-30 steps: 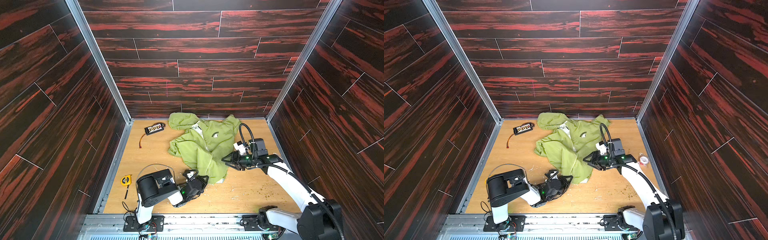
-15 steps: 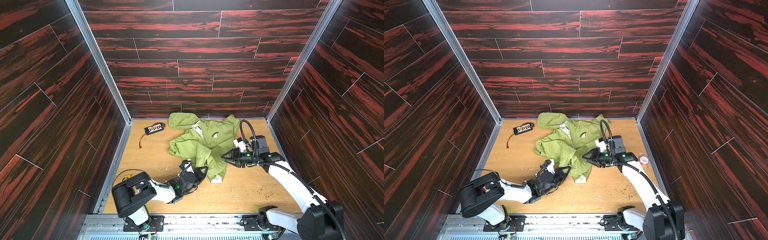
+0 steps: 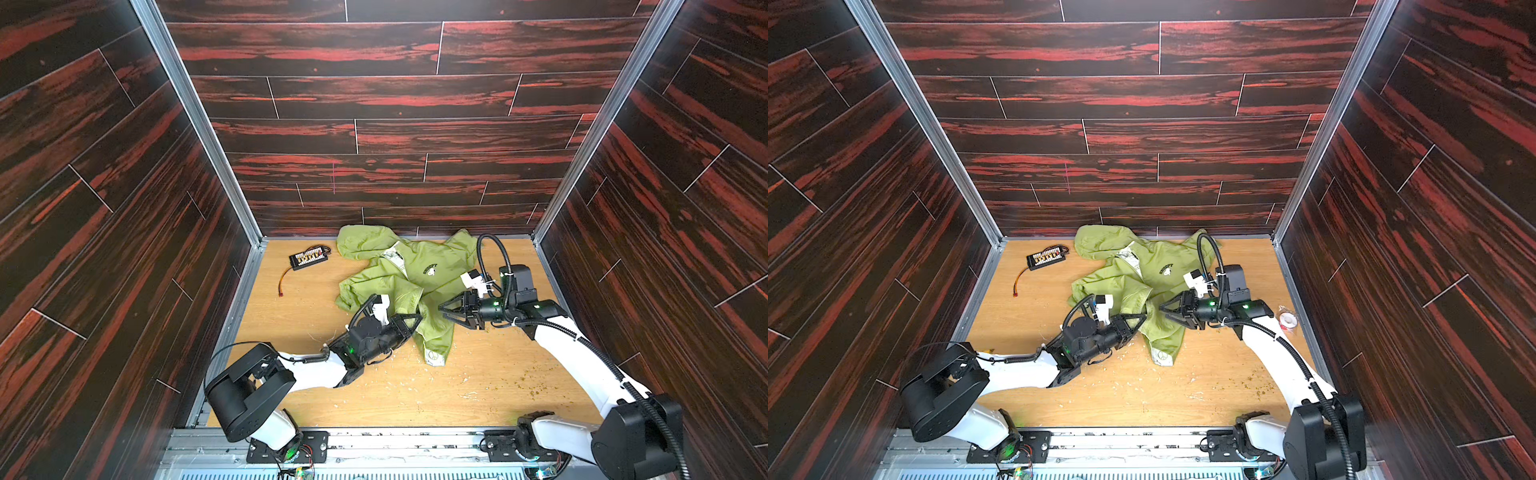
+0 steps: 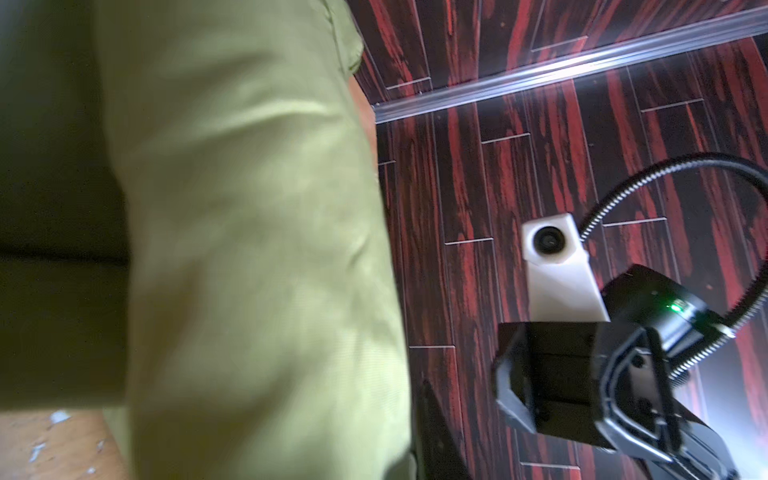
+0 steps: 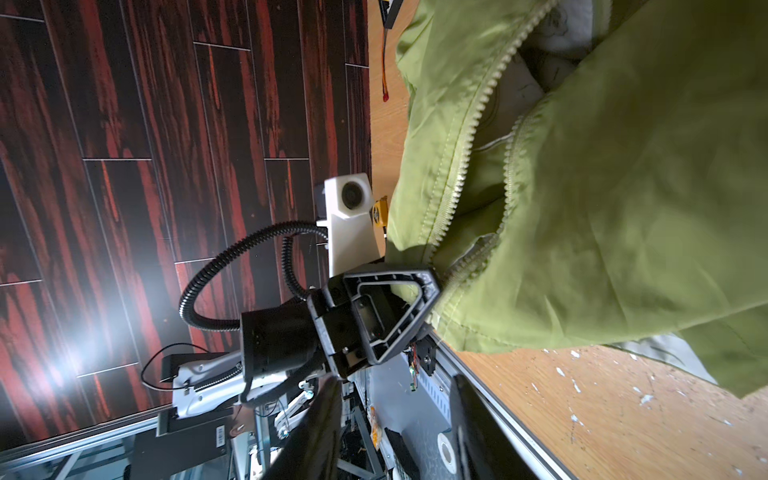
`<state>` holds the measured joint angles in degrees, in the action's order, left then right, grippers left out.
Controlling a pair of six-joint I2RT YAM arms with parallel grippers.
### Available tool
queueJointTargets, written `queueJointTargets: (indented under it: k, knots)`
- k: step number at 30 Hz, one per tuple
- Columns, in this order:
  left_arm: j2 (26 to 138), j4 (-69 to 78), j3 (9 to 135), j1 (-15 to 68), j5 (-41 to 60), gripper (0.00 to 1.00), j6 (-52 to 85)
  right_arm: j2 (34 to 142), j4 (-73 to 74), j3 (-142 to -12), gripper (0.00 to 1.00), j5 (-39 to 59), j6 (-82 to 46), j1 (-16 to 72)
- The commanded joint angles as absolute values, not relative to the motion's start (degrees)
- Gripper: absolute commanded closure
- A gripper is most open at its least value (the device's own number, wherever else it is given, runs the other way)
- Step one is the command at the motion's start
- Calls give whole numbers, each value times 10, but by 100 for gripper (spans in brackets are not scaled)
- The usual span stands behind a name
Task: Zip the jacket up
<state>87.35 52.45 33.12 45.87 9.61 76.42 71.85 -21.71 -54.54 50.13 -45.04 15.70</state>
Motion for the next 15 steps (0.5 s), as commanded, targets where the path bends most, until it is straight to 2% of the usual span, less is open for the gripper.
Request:
queueJointTargets:
  k: [1, 8, 15]
  knots:
    - [842, 531, 368, 425, 176, 100, 760, 734, -183, -570, 55, 529, -473, 156]
    - [852, 541, 448, 359, 307, 100, 800, 764, -91, -596, 56, 544, -551, 156]
    - [883, 635, 489, 315, 369, 100, 884, 796, 9, -631, 57, 546, -640, 156]
